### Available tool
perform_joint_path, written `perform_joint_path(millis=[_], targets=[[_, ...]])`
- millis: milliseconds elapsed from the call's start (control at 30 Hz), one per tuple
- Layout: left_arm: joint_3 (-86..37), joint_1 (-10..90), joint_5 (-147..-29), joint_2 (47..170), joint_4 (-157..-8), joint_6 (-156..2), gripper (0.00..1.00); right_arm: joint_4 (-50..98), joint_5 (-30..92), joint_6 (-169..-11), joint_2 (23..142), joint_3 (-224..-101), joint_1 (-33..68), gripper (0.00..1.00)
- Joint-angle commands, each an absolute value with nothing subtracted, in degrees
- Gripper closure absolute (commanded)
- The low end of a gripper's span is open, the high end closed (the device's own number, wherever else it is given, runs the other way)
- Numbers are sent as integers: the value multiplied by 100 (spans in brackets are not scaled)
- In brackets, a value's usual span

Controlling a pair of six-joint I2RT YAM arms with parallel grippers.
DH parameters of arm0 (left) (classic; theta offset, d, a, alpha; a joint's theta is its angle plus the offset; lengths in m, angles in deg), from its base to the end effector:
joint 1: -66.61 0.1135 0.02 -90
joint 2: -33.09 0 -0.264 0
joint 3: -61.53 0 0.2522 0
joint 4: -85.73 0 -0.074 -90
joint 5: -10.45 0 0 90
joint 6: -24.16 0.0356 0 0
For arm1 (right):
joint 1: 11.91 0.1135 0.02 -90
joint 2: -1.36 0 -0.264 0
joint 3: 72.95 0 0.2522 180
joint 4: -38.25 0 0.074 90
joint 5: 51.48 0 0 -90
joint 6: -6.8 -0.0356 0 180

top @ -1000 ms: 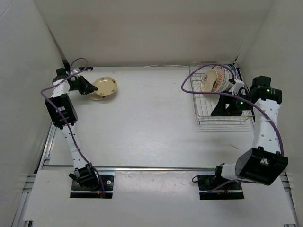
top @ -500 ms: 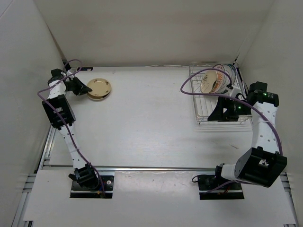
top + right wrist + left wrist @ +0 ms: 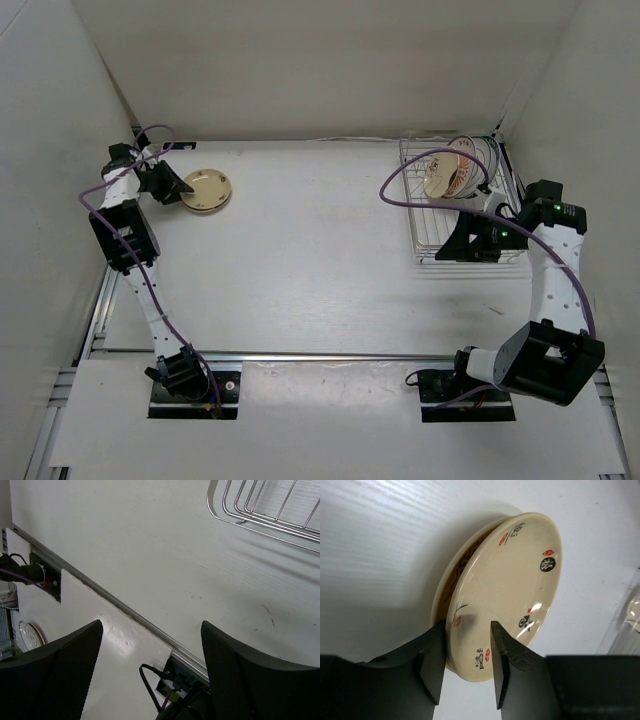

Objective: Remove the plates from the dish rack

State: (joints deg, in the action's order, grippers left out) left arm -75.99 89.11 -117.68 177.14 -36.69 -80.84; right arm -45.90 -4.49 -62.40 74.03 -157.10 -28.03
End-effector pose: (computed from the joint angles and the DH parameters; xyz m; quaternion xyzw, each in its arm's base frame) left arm 0.4970 0.1821 0.1480 -0.2268 0.8958 -0.3038 0.2321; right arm 0.2165 -0.0373 0.3202 -0.0927 0.9167 0.2994 0.2477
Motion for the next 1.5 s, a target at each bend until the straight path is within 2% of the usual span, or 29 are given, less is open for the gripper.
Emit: perform_joint_path(millis=[0,233,400,633,1033,1200,1467], targets=[[-7387,8867,-11226,17030,-3525,-7885,50,-4521,-763,-6255,7238,-15703,-2825,17],[-6746,8754,-10778,16669,-3524,-7771,27,-4521,-815,-6255,7115,-15641,-2825,17],[-6402,8692,-10180,16362,-3524,-7832,18,-4468,-921,-6255,7001,-15580,-2878,17],[-6288,8639,-9529,16088,-3524,-7885,16,-4468,-1034,-6255,6886,-15413,-2878,17],[-5778,8533,-9678,15491,-3471,-7999,16,-4362,-1088,-6307,6834,-15254,-2931,17],[-5349,8533,-9564,15087,-3471,-8139,16,-3906,-904,-6588,6834,-15202,-2931,16],[-4260,8481,-9721,14069,-3647,-8245,16,-2843,-131,-7238,7536,-15825,-2878,15]])
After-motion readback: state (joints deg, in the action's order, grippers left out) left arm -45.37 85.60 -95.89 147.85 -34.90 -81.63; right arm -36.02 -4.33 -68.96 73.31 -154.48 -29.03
